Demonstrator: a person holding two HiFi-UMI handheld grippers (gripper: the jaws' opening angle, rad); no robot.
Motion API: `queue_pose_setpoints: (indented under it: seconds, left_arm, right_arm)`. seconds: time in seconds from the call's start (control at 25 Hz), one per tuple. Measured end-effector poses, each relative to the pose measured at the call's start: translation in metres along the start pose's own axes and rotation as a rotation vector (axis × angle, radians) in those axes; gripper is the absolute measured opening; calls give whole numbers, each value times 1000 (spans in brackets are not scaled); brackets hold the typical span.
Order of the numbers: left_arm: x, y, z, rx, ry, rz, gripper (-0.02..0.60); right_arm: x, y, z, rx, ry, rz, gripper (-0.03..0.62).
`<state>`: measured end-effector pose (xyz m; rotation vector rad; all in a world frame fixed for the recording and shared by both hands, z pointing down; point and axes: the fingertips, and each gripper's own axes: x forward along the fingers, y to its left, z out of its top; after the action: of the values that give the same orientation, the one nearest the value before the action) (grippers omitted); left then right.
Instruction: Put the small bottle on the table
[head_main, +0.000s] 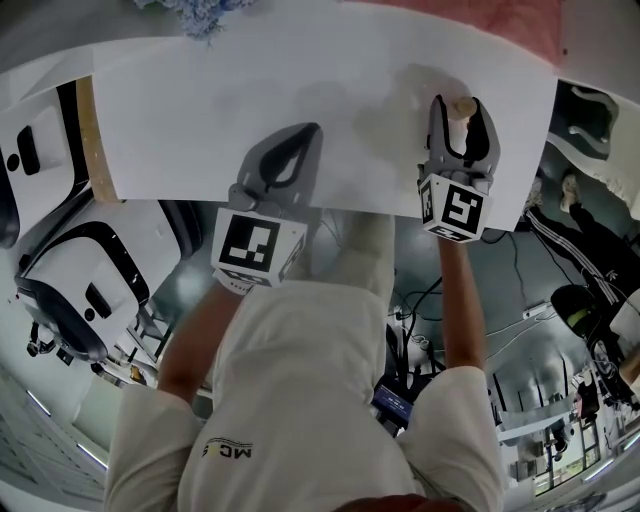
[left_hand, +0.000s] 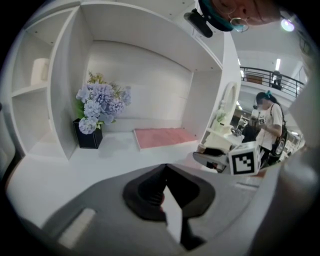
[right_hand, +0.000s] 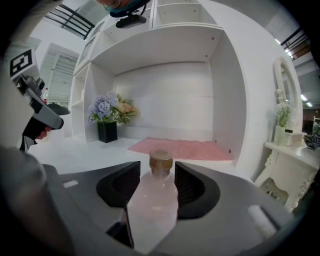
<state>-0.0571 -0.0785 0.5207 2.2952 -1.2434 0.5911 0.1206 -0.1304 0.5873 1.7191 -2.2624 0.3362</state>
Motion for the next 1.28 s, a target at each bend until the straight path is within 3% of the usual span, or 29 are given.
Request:
queue_pose_setpoints:
  seconds: [0.48,0.68,0.84,1.04,1.28]
  left_arm:
    - [-24,-7,31,6,-40,20,2]
    - [-38,-16,64,9,-86,19,2]
    - [-55,-20,93,7,-124,24,2]
    - [-75,-22,129,6,-184,48,2]
    - [-108,-26,177,31,-273,63,2]
  right_arm:
    - [-42,4,61,-4,-44,17,224]
    - [-64,5,105,-40,-70,45,117]
    - [-82,7,144,-9,-64,58,49]
    - [-105,9,188,23,-42,69,2]
    - [-130,34,239,18,-55,145,2]
